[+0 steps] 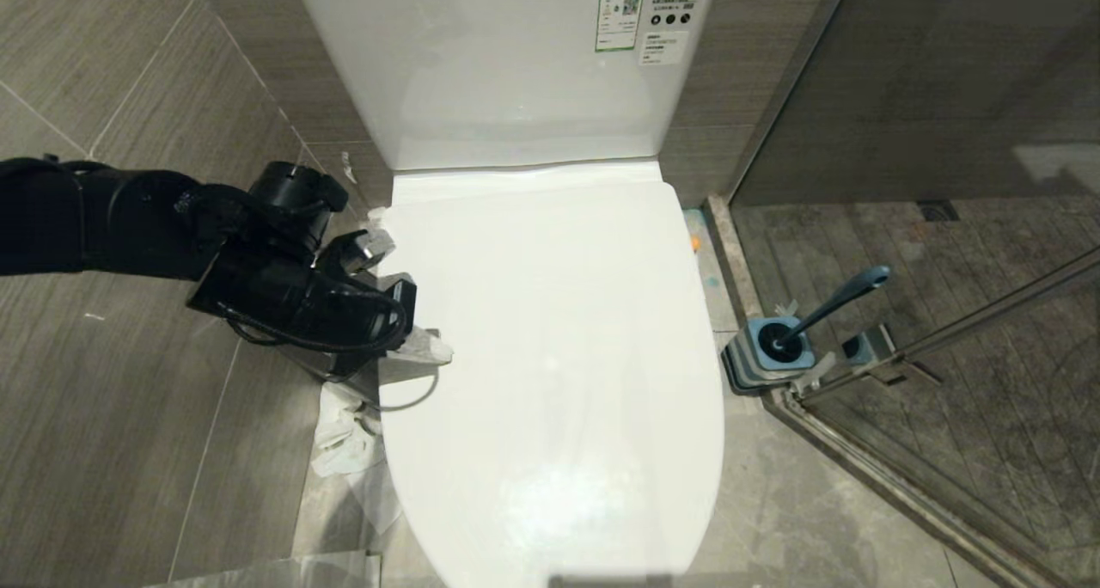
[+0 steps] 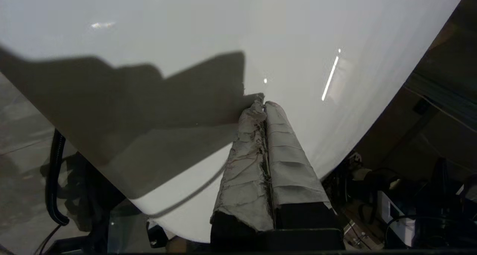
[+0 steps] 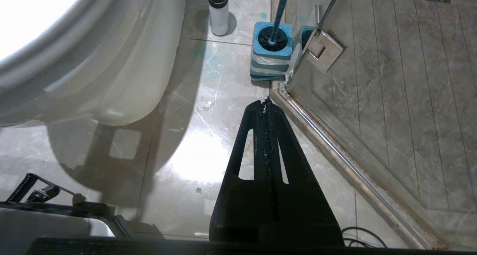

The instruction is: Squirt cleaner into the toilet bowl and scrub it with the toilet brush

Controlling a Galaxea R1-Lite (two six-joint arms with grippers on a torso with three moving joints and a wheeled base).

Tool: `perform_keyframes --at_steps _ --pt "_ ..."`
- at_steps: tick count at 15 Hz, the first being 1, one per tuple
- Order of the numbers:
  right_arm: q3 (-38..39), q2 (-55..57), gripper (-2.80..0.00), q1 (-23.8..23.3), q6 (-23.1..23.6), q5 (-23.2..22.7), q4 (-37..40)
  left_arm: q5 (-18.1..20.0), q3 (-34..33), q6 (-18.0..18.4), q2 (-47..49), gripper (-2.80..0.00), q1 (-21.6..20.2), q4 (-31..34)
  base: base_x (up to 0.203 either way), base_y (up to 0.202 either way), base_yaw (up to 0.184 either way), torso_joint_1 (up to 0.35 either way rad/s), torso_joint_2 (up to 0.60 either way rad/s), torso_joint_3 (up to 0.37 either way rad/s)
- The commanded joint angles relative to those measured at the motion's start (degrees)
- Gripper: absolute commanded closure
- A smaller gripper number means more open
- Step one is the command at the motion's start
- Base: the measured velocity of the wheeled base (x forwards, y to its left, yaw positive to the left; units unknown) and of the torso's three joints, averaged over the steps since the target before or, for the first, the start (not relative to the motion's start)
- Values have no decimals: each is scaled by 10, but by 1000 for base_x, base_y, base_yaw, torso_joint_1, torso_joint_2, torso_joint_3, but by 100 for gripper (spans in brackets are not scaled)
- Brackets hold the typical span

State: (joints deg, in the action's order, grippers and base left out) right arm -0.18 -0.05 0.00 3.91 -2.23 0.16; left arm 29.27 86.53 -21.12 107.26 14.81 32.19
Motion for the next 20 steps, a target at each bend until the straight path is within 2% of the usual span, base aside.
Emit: perform_keyframes --at_steps 1,7,10,12,13,15,17,18,20 --pt "0 0 0 1 0 -1 0 1 -1 -5 22 0 -4 -2 0 0 0 0 0 0" --pt "0 0 0 1 0 -1 0 2 9 -4 15 0 -5 -16 0 0 0 0 0 0" --pt "0 0 0 0 0 -1 0 8 65 -1 -44 0 -11 -24 0 0 0 0 0 0" --pt "0 0 0 0 0 -1 0 3 117 4 -80 0 -14 7 0 0 0 0 0 0" --pt "0 0 0 1 0 -1 0 -17 140 22 -89 0 -21 44 0 0 0 0 0 0" --pt "0 0 0 1 0 -1 0 -92 153 96 -102 0 -47 92 0 0 0 0 0 0" --pt "0 0 0 1 0 -1 0 -169 154 179 -117 0 -81 111 0 0 0 0 0 0" --pt "0 0 0 0 0 -1 0 -192 153 212 -126 0 -101 114 0 0 0 0 0 0" --pt "0 0 0 0 0 -1 0 -224 157 242 -155 0 -131 113 0 0 0 0 0 0"
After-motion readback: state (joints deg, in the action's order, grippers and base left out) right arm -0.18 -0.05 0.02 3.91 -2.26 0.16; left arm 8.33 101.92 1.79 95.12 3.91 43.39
